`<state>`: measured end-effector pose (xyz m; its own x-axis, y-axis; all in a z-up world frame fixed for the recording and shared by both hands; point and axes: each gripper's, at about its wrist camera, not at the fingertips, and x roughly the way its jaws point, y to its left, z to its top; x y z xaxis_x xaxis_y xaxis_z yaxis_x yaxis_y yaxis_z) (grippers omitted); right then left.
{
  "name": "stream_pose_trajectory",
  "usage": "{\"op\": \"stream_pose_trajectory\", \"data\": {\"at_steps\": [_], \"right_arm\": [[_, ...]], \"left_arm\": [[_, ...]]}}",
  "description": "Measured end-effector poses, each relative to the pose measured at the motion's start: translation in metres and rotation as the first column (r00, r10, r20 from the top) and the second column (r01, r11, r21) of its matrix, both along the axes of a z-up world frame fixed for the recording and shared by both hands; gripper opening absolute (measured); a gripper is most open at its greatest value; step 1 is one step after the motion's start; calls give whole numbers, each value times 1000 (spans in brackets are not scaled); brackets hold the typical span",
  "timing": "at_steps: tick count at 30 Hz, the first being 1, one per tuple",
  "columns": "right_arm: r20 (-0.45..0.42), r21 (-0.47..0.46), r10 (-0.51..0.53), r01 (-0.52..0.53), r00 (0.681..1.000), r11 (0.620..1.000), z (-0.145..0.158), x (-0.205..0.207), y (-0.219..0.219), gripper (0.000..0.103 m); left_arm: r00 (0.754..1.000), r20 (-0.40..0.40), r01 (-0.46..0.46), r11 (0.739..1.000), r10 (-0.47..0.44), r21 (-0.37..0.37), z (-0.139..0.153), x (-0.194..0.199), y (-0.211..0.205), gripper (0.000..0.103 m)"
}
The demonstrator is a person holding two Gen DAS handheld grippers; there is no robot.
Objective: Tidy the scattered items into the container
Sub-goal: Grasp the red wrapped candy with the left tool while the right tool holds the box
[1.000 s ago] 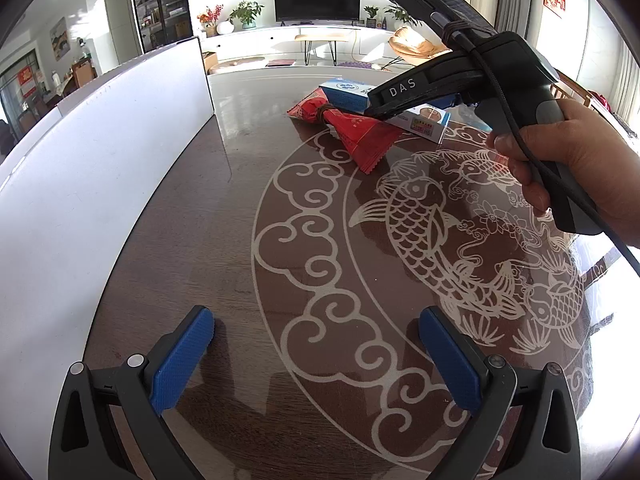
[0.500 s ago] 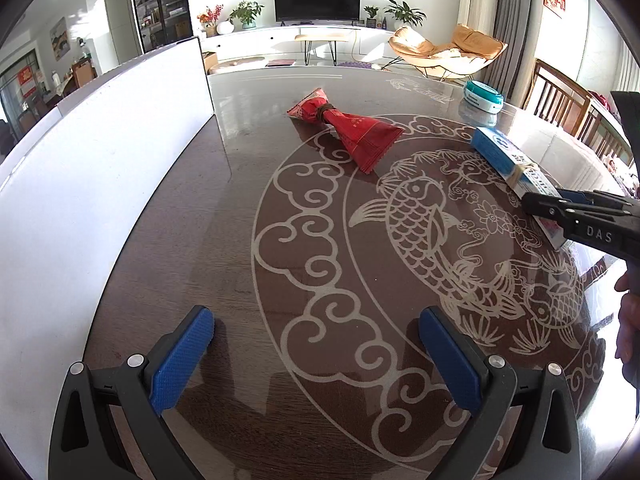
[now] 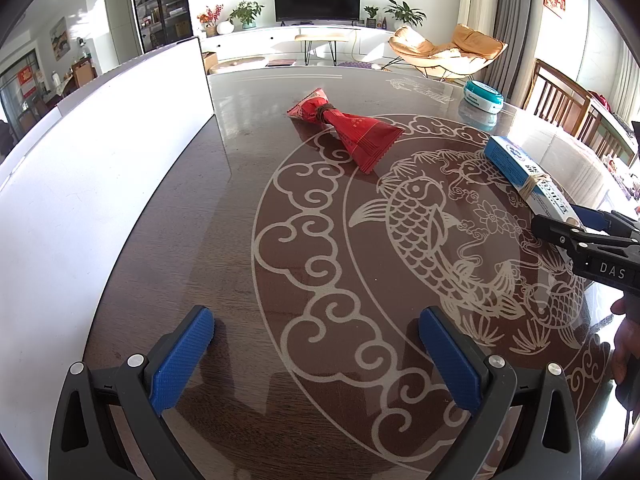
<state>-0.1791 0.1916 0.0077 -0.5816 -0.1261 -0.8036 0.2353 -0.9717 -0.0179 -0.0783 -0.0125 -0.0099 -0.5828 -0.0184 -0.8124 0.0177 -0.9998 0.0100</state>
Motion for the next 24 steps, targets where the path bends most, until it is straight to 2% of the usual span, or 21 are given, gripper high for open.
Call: {"op": "stream_pose_trajectory", "data": {"at_steps": [7,10,12,14,15,19,22,24], "right_arm": [[20,-5,-18,19,1000,1000,-2,-2,4,92],[20,-1,-22,22,1000,1000,-2,-2,3,93],[19,-1,-23,23,1000,1000,-2,-1,4,93],[20,0,-23,23,1000,1000,-2,-1,4,93],[20,-1,-23,23,1000,1000,-2,-1,4,93],[19,0,-23,23,1000,1000,-2,-1,4,94],[10,15,-23,23,1000,1000,-1,0,2,93],[-2,33,-22,22,1000,999,0,1,0,93]], "left_arm": [[1000,4,-9,1000,9,4,0,0,0,103],[997,82,-14,1000,12,25,4,-20,2,103],[992,125,2,994,-16,110,9,-43,1,103],[988,151,-16,977,-17,213,15,-70,-3,103],[988,151,-30,971,-6,239,19,-83,-5,103],[986,143,-107,977,81,185,23,-137,-9,103],[979,167,-143,976,116,162,13,-169,-9,103],[976,164,-159,983,142,94,8,-183,-5,103]]}}
